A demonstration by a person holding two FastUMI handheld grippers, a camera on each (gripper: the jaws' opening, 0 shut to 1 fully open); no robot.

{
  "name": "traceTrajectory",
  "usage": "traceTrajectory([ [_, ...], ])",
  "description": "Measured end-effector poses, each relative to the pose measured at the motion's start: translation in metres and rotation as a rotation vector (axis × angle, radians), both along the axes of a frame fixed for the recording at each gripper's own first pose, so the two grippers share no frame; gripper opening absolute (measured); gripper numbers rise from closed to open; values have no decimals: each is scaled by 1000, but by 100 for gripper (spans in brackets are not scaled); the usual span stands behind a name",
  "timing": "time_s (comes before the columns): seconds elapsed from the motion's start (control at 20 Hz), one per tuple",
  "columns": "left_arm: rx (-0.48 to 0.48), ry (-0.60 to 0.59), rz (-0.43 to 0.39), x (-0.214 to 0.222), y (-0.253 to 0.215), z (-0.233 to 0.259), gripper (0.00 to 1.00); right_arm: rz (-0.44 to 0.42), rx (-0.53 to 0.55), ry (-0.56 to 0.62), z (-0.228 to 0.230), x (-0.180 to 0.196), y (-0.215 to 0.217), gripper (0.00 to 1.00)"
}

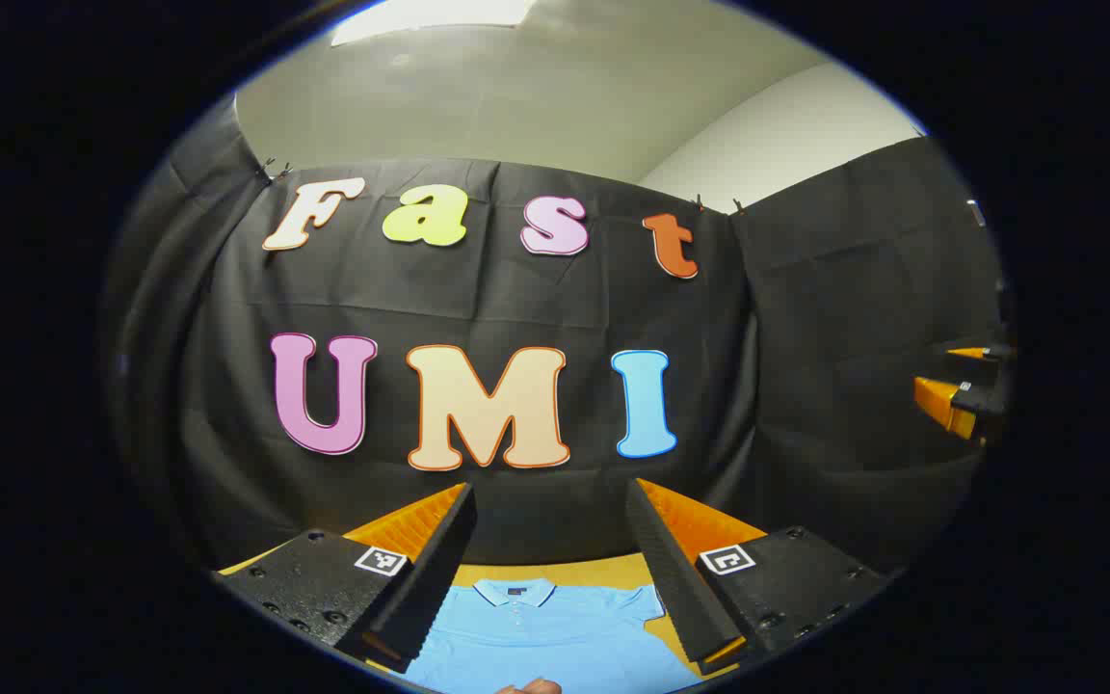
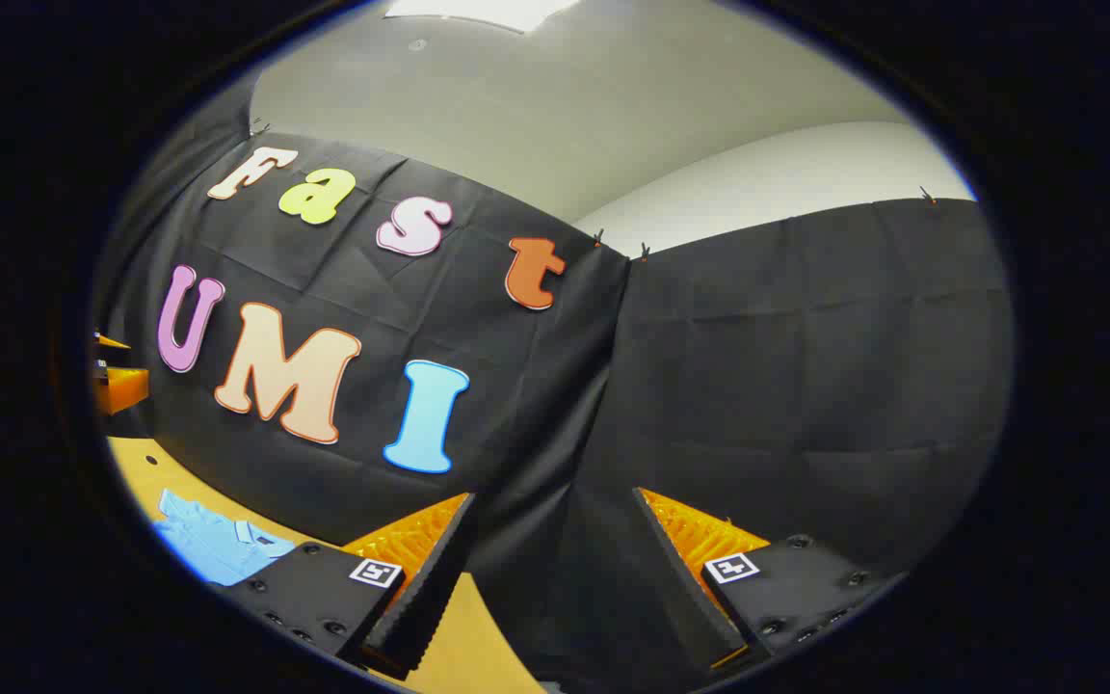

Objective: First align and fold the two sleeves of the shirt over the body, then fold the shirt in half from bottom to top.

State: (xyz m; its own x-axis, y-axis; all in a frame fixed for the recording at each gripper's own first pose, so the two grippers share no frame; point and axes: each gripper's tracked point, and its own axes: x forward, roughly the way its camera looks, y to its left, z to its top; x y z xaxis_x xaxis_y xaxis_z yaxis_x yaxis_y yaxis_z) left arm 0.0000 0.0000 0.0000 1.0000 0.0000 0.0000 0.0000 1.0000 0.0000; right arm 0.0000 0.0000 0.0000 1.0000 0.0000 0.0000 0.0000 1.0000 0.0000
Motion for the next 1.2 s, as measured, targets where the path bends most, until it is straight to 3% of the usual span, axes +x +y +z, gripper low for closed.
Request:
traceTrajectory([
  [0.1, 0, -5, 30, -4, 12, 1, 94, -23, 19, -18, 11, 1, -12, 99],
  [0.35, -22, 30, 81, -6, 36, -9, 93, 25, 37, 4, 8, -15, 26, 98],
  [0.55, -13, 33, 115, -8, 52, -11, 94, 136, 210, 43, 21, -32, 95, 98],
  [0.85, -2, 49, 167, -14, 79, -14, 94, 311, 269, 103, 9, -45, 185, 98],
  [1.2, 28, 66, 229, -13, 125, -19, 94, 383, 353, 167, -5, -19, 250, 98],
])
